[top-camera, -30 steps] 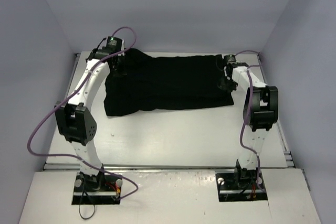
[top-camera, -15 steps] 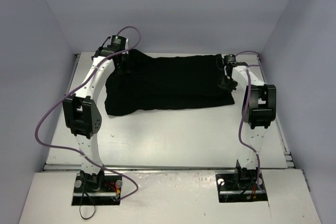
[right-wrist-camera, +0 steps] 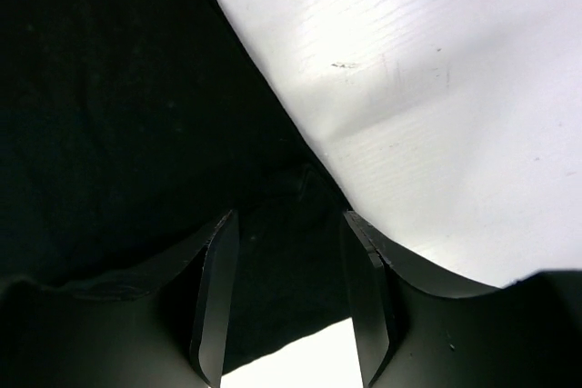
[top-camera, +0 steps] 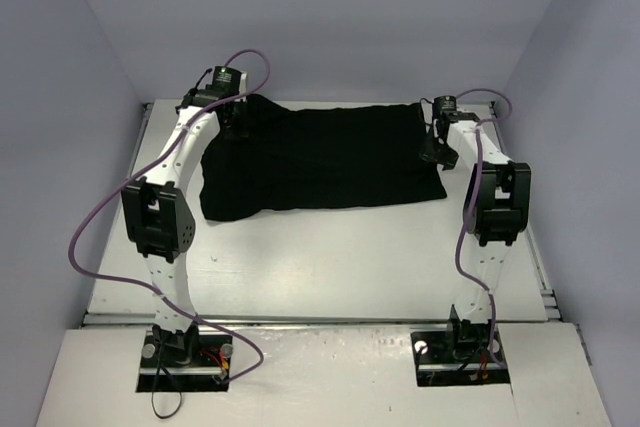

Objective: Fold and stack the t-shirts

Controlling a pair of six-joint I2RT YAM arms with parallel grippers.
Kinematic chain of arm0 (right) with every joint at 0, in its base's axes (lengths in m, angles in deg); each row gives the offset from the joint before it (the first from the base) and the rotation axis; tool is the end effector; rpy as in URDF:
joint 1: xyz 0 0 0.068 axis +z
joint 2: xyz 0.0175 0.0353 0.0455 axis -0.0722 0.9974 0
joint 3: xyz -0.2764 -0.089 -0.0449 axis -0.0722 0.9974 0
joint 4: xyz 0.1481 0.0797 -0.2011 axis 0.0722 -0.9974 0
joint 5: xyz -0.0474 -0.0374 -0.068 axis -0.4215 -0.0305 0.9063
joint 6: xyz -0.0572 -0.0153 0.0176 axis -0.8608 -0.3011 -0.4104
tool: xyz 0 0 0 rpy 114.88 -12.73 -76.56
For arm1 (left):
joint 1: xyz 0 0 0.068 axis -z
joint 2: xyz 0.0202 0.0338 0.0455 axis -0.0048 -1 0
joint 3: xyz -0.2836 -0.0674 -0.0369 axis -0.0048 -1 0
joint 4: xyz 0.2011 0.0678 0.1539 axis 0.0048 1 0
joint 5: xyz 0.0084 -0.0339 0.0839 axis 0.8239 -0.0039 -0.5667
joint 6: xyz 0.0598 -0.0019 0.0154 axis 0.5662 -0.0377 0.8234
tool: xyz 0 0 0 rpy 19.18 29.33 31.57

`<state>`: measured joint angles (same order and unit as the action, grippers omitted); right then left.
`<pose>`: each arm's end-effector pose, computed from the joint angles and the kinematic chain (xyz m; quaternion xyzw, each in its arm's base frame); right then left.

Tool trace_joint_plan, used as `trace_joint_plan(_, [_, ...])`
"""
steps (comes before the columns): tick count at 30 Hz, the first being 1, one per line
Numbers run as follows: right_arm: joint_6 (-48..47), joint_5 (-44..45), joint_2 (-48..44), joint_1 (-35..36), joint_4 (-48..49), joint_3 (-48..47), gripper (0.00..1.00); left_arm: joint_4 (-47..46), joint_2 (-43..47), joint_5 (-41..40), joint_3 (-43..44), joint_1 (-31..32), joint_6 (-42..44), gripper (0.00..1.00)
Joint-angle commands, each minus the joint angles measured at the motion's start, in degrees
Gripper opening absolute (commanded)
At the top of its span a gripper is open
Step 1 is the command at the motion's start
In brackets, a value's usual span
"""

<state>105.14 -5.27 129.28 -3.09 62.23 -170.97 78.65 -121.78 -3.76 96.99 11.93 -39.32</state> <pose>0.4877 0.0021 0.2187 0.2016 0.9187 0.0002 0.3395 0.4551 -0.0969 0.3397 -0.0031 0.9334 -0.0609 0.3537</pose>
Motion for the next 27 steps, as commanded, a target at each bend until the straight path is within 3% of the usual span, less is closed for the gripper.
trace_joint_plan(1, [-1.27, 0.01, -8.58, -0.43, -0.22, -0.19, 0.46, -2.01, 0.59, -0.26, 4.17, -0.08, 1.48, 0.00])
trace_joint_plan(6, [-1.25, 1.66, -12.67, -0.44, 0.67, 8.11, 0.46, -2.01, -1.82, 0.22, 9.14, -0.08, 2.93, 0.00])
trace_joint_plan(9, [-0.63, 4.31, -15.11, -0.49, 1.37, 11.94, 0.52, -2.01, -4.91, 0.80, 13.02, -0.10, 3.62, 0.00])
trace_joint_plan(12, [-0.30, 6.24, -17.35, -0.61, 1.86, 13.32, 0.59, -2.01, -7.24, 1.69, 15.97, -0.01, 3.98, 0.00])
trace_joint_plan(19, [-0.82, 5.11, -20.30, -0.50, 1.88, 14.31, 0.61, -2.15, -11.73, 1.51, 20.55, 1.18, 7.38, 0.06])
trace_joint_plan(21, [-1.08, 4.11, -20.58, -0.28, 1.88, 14.88, 0.61, -2.51, -13.21, 0.74, 21.61, 1.46, 8.40, 0.12])
trace_joint_plan(24, [-1.61, 1.61, -20.64, 0.09, 2.05, 15.95, 0.61, -2.45, -13.94, -0.56, 24.48, 1.50, 9.02, 0.30])
trace_joint_plan(27, [-1.27, 0.95, -20.62, 0.00, 2.37, 17.67, 0.60, -2.36, -10.05, -1.43, 22.80, 1.50, 8.13, 0.56])
